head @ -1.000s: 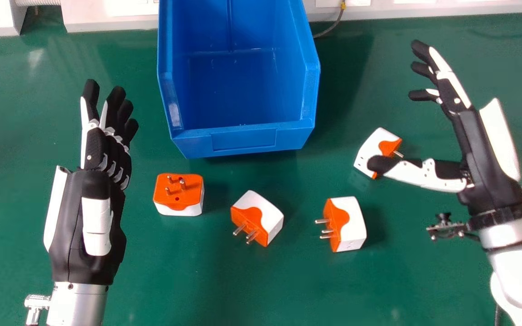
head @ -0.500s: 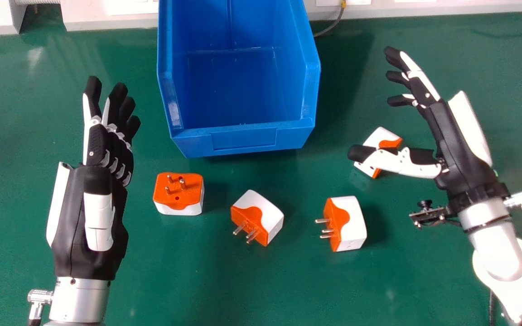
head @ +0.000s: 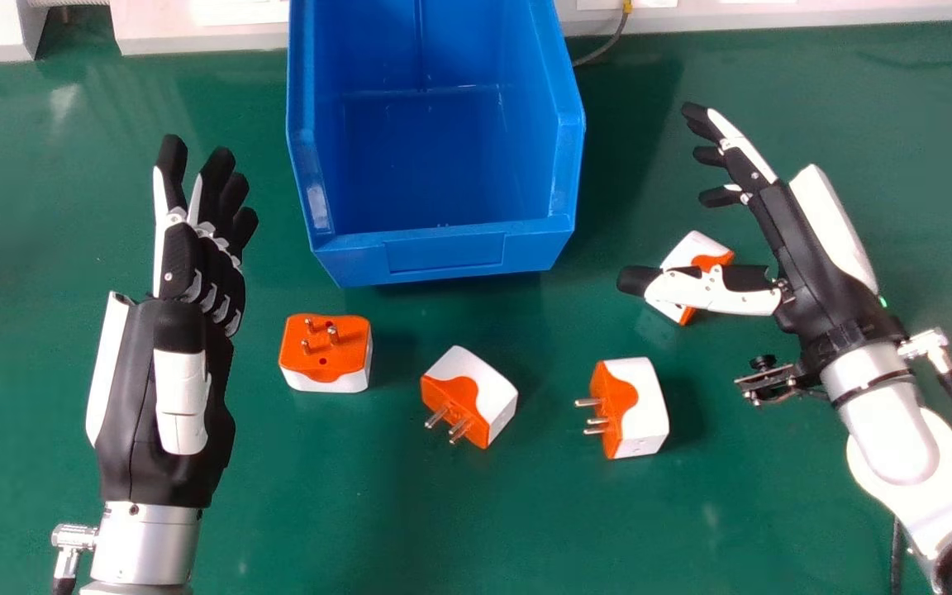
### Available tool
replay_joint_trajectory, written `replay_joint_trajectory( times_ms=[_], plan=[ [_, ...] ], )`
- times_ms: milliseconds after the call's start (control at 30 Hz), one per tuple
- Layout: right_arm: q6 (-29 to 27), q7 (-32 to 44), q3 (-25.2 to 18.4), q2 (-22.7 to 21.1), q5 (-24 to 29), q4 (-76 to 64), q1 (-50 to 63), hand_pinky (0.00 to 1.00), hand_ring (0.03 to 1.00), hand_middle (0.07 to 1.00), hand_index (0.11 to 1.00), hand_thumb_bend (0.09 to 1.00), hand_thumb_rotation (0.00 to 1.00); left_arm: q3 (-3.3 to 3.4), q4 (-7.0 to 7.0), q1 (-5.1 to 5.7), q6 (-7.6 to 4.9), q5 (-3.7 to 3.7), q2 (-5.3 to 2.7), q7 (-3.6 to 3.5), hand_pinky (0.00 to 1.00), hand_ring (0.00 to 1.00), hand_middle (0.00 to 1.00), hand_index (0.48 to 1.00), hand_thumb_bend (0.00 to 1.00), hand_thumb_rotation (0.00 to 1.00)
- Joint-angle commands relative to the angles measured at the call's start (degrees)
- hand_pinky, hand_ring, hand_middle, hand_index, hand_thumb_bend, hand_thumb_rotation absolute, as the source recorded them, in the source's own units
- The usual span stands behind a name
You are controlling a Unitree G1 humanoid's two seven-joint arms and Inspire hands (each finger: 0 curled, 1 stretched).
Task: Pick all objects and put in blue box
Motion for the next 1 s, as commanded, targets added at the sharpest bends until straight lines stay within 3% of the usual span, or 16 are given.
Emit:
replay_joint_trajectory(
  times_ms=[0,400,967],
  plan=[
    [-0.1,0.7,-0.1,-1.4,1.2,0.5,-2.4,0.77,0.877,0.917,0.917,0.887,0.48,0.25,-0.47,-0.59,-1.45,-0.35,0.20,-0.17,1.00,1.00,1.00,1.000,0.94,1.00],
    [1.1,1.7,2.3,-4.1,-0.4,1.7,-3.5,0.82,0.906,0.942,0.933,0.984,0.46,0.18,-0.12,-0.62,-1.54,-0.61,0.12,-0.54,1.00,1.00,1.00,1.000,0.94,1.00],
    [4.6,-0.2,5.1,-5.5,-3.3,1.8,-3.9,0.85,0.942,0.961,0.954,1.000,0.46,0.03,-0.90,-0.04,-1.31,-0.61,0.00,-0.41,1.00,1.00,1.00,1.000,0.94,1.00]
  ],
)
